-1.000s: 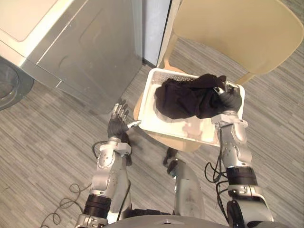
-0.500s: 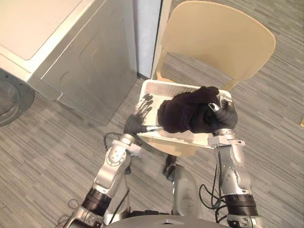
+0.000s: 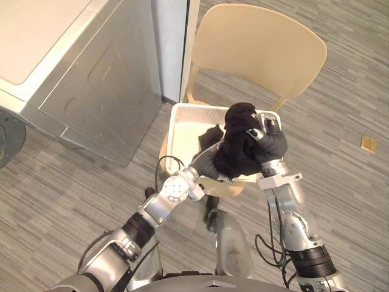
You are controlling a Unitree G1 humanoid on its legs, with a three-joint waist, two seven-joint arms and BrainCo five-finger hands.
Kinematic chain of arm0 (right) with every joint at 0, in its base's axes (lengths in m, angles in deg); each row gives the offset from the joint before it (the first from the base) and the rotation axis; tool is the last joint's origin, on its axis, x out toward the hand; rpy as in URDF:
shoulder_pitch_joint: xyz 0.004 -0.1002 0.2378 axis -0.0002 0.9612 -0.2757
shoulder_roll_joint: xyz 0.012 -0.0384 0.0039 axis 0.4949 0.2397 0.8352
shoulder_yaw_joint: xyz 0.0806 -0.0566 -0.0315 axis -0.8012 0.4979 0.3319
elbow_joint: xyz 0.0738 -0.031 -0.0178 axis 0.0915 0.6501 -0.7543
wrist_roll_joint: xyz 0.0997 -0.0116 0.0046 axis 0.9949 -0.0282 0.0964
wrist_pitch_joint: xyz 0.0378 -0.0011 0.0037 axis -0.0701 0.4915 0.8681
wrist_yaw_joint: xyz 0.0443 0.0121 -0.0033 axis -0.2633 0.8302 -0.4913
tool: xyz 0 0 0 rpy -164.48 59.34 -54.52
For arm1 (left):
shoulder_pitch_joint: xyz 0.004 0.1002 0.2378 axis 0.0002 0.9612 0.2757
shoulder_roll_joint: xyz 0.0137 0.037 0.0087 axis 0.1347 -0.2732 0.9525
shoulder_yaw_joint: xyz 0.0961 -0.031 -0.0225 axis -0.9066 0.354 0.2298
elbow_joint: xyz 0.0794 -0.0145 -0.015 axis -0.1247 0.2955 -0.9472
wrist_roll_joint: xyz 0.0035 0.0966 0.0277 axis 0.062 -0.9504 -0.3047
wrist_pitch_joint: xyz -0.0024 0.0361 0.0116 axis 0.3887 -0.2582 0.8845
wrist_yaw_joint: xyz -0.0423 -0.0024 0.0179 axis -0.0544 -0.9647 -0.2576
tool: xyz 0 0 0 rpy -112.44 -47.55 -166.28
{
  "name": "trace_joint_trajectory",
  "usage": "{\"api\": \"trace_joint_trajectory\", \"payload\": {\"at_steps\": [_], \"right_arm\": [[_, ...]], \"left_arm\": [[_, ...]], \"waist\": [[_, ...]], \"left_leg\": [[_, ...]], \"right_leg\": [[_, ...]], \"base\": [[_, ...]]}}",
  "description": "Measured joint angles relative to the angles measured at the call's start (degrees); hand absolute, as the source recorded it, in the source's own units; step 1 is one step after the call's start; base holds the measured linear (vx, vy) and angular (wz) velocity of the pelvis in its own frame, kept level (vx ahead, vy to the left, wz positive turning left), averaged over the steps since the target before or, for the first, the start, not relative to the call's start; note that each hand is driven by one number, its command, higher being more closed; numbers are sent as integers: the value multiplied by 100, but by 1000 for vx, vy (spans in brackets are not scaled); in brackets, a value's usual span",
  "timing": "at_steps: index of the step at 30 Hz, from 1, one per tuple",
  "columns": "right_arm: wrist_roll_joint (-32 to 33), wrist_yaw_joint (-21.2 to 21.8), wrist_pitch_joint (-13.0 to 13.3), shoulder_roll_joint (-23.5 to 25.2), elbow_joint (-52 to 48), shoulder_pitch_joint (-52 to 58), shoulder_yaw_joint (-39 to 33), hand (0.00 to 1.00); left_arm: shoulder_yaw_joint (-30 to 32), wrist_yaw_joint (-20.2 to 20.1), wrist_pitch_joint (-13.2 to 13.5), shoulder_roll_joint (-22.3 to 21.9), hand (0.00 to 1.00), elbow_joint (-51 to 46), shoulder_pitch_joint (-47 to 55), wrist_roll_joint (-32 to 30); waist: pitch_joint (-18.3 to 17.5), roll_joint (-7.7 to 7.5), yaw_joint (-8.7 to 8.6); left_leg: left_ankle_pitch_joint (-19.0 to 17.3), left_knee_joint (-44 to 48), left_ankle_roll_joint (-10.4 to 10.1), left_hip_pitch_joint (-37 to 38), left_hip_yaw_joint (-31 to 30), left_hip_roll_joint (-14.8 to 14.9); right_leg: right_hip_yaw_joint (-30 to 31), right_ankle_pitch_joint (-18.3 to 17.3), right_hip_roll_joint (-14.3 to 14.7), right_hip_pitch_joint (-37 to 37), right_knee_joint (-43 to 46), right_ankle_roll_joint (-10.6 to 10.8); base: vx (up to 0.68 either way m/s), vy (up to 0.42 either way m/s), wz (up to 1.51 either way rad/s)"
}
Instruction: Pick up the laundry basket with both hands and put the clothes into the washing machine.
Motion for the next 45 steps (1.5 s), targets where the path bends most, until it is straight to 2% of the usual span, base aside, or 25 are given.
{"api": "trace_joint_trajectory", "payload": {"at_steps": [5, 10, 14, 19, 20, 26, 28, 33, 34, 43, 45], "right_arm": [[172, 14, -4, 49, -199, -165, 457, 100], [316, 19, -1, 178, -198, -166, 843, 100], [471, 23, 26, 281, -198, -319, 1171, 100], [471, 119, 118, 517, -206, -421, 1450, 100], [471, 119, 134, 540, -206, -419, 1451, 100], [454, -49, 417, 829, -401, -187, 1440, 100], [414, -72, 498, 963, -428, -30, 1381, 100], [407, -189, 577, 1069, -428, 242, 1214, 100], [385, -214, 604, 1072, -428, 340, 1189, 0], [-64, -381, 592, 1138, -420, 966, 727, 0], [-267, -415, 511, 1142, -388, 1110, 554, 0]], "left_arm": [[-350, -38, -44, -1, 0, 74, -58, 131], [-760, -98, 53, 3, 0, 227, -63, 352], [-921, -63, 57, 3, 0, 286, -35, 347], [-901, 329, 54, -15, 0, 330, 48, 356], [-857, 390, 51, -23, 100, 334, 73, 357], [-380, 1058, 9, -283, 100, 402, 147, 1023], [-317, 1153, 9, -284, 100, 402, 180, 1313], [-144, 1194, 9, -396, 100, 402, 299, 1474], [-136, 1211, 9, -413, 100, 401, 322, 1482], [255, 1303, 13, -452, 100, 54, 634, 1858], [352, 1300, 14, -451, 100, -46, 712, 1983]], "waist": [[-29, -36, -19], [-273, -253, -32], [-290, -264, -46], [-361, -273, -60], [-361, -274, -62], [-375, -277, -50], [-451, -279, -54], [-556, -276, -37], [-576, -279, -38], [-752, -274, -71], [-775, -269, -53]], "left_leg": [[9, -88, -2, 35, 26, -75], [36, -141, -33, 72, 63, -82], [25, -208, -23, 241, 90, -116], [95, -438, -107, 288, 87, -176], [102, -452, -112, 294, 89, -182], [184, -580, -85, 344, 91, -249], [188, -580, -78, 345, 95, -248], [153, -576, -35, 429, 130, -248], [143, -579, -39, 468, 130, -247], [139, -638, -53, 573, 172, -247], [137, -711, -51, 779, 241, -264]], "right_leg": [[75, 68, -21, 13, -96, 36], [86, 158, -4, 66, -241, 77], [86, 151, -10, 211, -288, 66], [107, 166, -20, 227, -410, 67], [108, 166, -21, 227, -412, 68], [122, 182, -53, 229, -416, 72], [120, 182, -52, 227, -420, 74], [129, 173, -52, 304, -437, 84], [126, 169, -52, 348, -450, 87], [179, 179, -27, 466, -595, 90], [221, 193, -27, 637, -673, 95]], "base": [[0, 0, 0], [15, -11, -2], [0, 0, 0], [-20, -30, 3], [-14, -34, 0], [6, -39, 3], [24, -39, -1], [17, -27, -3], [0, 0, 0], [-4, -10, -2], [16, -13, -11]]}}
